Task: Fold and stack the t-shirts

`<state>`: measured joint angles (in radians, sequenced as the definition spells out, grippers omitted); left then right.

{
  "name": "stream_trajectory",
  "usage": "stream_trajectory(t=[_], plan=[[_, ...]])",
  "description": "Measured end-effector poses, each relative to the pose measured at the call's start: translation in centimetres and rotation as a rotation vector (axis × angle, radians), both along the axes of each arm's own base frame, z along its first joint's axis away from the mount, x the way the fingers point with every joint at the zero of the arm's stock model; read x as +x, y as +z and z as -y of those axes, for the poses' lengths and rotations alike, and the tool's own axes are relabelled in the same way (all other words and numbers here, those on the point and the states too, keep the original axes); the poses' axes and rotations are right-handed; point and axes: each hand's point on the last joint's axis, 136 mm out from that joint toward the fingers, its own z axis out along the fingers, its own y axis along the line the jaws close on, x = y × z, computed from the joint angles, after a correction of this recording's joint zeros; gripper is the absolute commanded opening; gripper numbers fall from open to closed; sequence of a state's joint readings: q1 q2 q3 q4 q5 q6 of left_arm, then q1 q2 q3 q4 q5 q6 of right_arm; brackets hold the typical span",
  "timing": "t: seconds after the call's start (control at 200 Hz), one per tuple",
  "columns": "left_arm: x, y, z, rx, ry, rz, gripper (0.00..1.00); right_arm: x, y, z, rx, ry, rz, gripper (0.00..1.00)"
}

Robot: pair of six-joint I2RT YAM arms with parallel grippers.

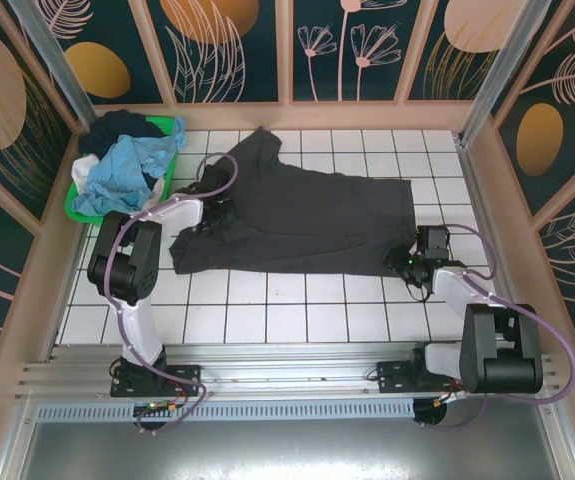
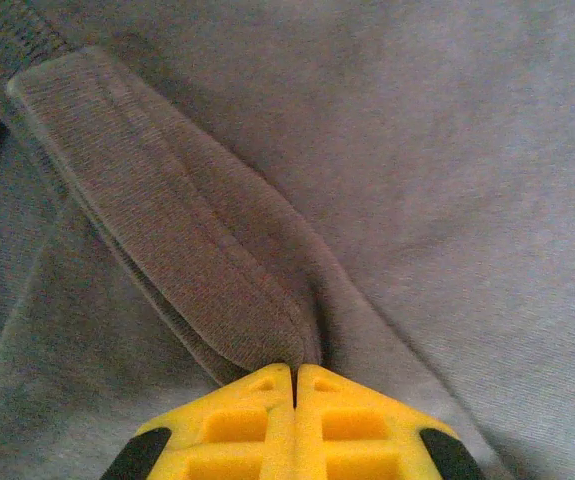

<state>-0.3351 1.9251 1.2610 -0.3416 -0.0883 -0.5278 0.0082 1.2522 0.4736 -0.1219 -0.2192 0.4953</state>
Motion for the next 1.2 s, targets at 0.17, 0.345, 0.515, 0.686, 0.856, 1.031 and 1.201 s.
stream_trajectory(t=[0.17,0.345,0.515,0.686,0.856,1.031,1.201], plan=[[1.4,2.3,1.6,-0.015,-0.021,0.037,0.0,0.0,-0.1,-0.3,0.017,0.011,0.01,0.34],[5.8,5.2,4.0,-0.065,-0.031,0.116,0.0,-0.2,-0.2,-0.9,0.029,0.03,0.008,0.34],[9.8,3.7,6.8,-0.129,-0.061,0.115,0.27,-0.4,0.1,-1.4,0.031,0.044,0.01,0.34],[10.9,1.2,7.5,-0.111,-0.086,0.063,0.38,-0.6,1.2,-1.4,0.028,0.042,0.038,0.35],[9.0,1.6,5.4,-0.016,-0.082,0.048,0.49,0.2,2.6,-1.3,0.012,0.037,0.051,0.36],[3.1,3.9,1.5,0.079,-0.059,0.049,0.6,1.9,3.1,-2.1,0.014,0.058,0.073,0.36],[-3.7,2.5,-2.2,0.139,-0.012,0.012,0.56,1.8,0.3,-2.3,0.006,0.063,-0.006,0.35]])
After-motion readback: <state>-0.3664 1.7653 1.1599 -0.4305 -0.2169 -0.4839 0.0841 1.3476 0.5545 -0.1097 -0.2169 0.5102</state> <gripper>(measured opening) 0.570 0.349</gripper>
